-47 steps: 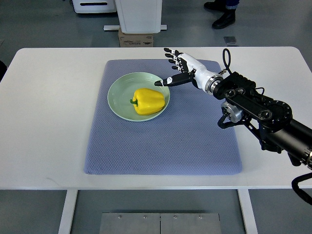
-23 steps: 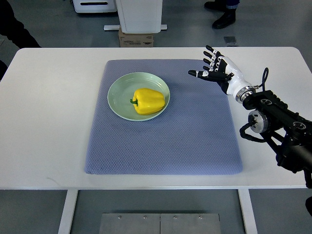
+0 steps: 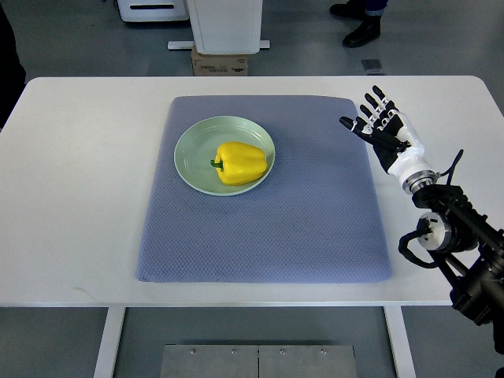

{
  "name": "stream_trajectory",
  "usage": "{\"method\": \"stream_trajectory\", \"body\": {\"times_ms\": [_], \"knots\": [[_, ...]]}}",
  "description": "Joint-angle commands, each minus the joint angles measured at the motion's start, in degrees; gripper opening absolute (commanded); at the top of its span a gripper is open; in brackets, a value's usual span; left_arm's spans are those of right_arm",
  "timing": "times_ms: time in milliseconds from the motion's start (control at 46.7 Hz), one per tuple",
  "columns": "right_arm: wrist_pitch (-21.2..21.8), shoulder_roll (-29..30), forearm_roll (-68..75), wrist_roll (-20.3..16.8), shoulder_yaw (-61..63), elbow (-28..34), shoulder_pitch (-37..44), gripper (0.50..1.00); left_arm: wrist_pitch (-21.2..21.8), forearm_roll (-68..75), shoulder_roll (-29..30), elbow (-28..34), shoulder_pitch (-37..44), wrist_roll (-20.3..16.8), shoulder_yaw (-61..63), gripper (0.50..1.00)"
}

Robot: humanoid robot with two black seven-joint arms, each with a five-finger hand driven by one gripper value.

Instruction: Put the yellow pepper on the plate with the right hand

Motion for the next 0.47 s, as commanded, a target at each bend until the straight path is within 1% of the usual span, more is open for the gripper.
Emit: {"method": "stream_trajectory", "body": {"times_ms": [0,449], "knots": [[0.1,0.0,0.0,-0.1,0.6,0.6,-1.1,1.000,0.0,0.0,0.0,0.0,0.0,0.0,0.0,1.000],[0.1,0.1,0.3,-0.2,3.0,0.4,-2.9,1.000,0.0,0.0,0.0,0.0,0.0,0.0,0.0,1.000]]}}
